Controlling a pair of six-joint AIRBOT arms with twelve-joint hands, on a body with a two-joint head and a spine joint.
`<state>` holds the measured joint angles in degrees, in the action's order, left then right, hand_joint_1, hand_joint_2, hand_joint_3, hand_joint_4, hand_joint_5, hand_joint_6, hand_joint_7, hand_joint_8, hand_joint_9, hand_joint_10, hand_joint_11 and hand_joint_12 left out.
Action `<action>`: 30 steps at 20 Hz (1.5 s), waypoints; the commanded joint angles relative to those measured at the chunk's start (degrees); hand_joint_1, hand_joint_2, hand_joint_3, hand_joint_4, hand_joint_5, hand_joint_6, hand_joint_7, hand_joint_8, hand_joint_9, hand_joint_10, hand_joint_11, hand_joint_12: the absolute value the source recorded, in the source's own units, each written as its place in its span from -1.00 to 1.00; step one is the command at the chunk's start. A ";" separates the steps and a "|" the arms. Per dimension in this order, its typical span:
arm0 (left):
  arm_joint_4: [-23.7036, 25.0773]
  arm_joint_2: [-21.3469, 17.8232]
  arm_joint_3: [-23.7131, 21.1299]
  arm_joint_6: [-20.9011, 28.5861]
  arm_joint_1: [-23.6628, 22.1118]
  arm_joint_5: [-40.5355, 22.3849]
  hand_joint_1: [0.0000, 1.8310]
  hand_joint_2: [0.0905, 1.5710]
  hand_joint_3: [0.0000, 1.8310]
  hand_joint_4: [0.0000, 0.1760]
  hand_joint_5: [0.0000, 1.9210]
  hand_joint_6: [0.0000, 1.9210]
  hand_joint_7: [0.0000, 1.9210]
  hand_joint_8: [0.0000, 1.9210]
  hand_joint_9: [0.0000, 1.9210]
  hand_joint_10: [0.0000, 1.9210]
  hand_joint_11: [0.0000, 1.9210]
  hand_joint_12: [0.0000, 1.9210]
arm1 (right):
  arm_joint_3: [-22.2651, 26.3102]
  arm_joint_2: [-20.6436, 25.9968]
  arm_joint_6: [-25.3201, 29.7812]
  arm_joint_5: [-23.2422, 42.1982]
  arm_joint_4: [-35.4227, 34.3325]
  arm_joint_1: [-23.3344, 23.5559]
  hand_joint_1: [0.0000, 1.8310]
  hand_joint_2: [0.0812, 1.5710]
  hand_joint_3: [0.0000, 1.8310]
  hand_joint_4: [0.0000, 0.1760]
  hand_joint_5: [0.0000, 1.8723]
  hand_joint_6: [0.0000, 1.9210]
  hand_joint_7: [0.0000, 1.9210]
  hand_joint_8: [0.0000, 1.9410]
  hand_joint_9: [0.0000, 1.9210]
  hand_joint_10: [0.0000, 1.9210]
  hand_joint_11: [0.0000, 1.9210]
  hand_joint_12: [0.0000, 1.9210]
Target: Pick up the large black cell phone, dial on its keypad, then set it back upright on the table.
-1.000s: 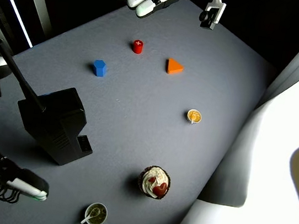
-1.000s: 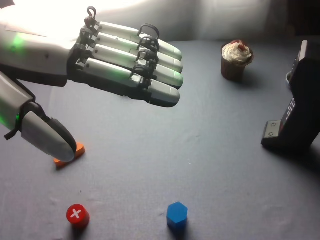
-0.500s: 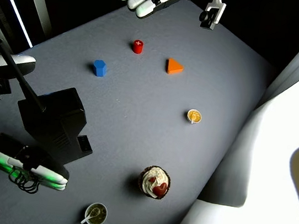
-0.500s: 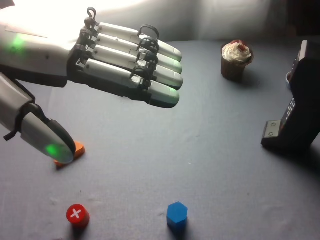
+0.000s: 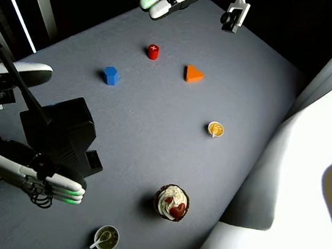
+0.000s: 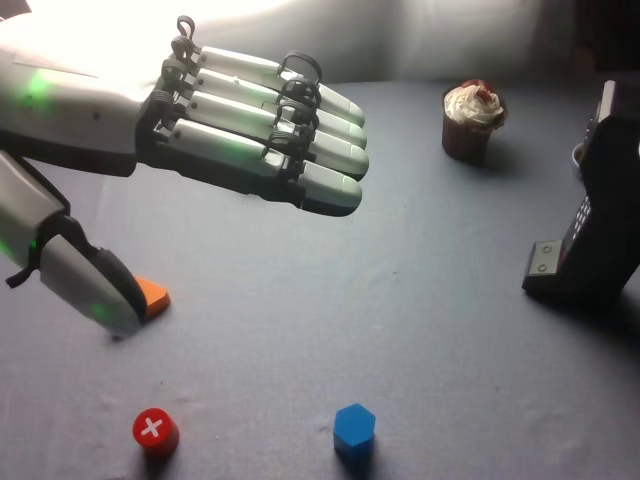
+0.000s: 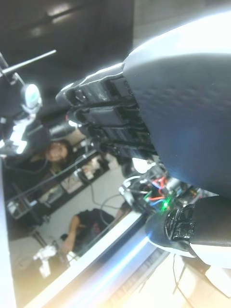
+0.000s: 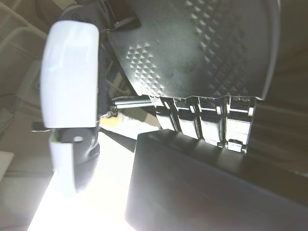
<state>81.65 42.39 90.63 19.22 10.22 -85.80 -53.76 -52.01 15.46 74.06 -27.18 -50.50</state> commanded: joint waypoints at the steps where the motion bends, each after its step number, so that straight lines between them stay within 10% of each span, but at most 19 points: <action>1: -6.36 -0.28 -0.21 0.07 -1.50 -2.64 -0.89 0.41 -1.00 -0.80 -0.93 -1.00 -0.94 -1.00 -0.93 -1.00 -1.00 -0.77 | -0.47 0.32 0.28 6.82 0.72 0.77 0.01 0.16 -1.00 -1.00 -1.00 -1.00 -1.00 -1.00 -1.00 -1.00 -1.00 -1.00; 18: -5.60 -0.24 -0.31 -0.32 -1.47 -2.95 -0.87 0.40 -1.00 -0.76 -0.92 -1.00 -0.93 -1.00 -0.92 -1.00 -1.00 -0.78 | -2.21 -1.38 -0.03 5.03 1.88 1.93 -0.01 0.36 -0.95 -1.00 -0.99 -1.00 -0.98 -0.99 -0.98 -0.99 -0.94 -0.97; 24: -5.45 -0.24 -0.61 -0.25 -1.45 -2.68 -0.87 0.41 -1.00 -0.78 -0.89 -1.00 -0.89 -1.00 -0.90 -1.00 -1.00 -0.76 | -4.13 -2.86 0.22 5.04 1.85 1.94 0.25 0.44 -1.00 -1.00 -0.67 -0.99 -0.59 -0.98 -0.51 -0.95 -0.97 0.19; 30: -6.17 -0.70 -2.01 -0.12 -0.45 -1.11 -0.85 0.41 -1.00 -0.82 -0.87 -1.00 -0.88 -1.00 -0.87 -0.99 -1.00 -0.68 | -5.85 -4.40 0.78 5.01 1.67 1.91 0.48 0.50 -1.00 -1.00 -0.33 -0.98 -0.26 -0.97 -0.19 -0.93 -0.67 0.16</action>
<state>82.11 42.28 88.55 19.18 10.83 -85.03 -59.40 -56.69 15.59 73.43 -25.87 -49.10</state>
